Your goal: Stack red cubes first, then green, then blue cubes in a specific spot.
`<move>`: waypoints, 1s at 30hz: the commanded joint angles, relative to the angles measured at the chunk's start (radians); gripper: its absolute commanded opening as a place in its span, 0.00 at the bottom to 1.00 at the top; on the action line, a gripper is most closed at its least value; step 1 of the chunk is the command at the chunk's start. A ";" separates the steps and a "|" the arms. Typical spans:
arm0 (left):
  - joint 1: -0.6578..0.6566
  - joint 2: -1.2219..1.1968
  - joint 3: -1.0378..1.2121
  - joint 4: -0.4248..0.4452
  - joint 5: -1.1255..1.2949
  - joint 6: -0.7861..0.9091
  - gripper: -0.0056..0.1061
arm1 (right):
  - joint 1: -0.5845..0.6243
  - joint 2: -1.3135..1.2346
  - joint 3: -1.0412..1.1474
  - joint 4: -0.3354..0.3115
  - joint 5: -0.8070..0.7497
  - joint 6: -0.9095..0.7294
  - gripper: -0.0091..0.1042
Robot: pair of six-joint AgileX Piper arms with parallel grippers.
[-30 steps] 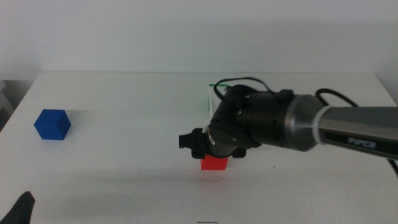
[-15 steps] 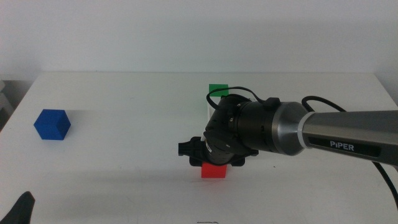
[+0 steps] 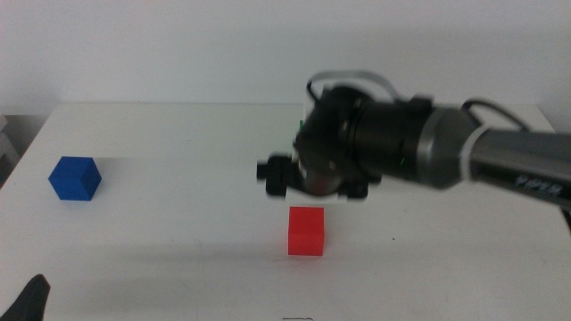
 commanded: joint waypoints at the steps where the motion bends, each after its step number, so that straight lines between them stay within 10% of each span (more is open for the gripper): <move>1: -0.001 -0.020 -0.004 -0.004 -0.084 -0.008 0.88 | -0.005 -0.078 -0.093 -0.081 0.067 -0.024 0.82; 17: -0.001 -0.020 -0.004 -0.004 -0.084 -0.008 0.88 | -0.207 0.177 -0.719 0.106 0.161 -0.392 0.82; 30: -0.001 -0.020 -0.004 -0.004 -0.084 -0.008 0.88 | -0.238 0.450 -0.969 0.040 0.222 -0.472 0.80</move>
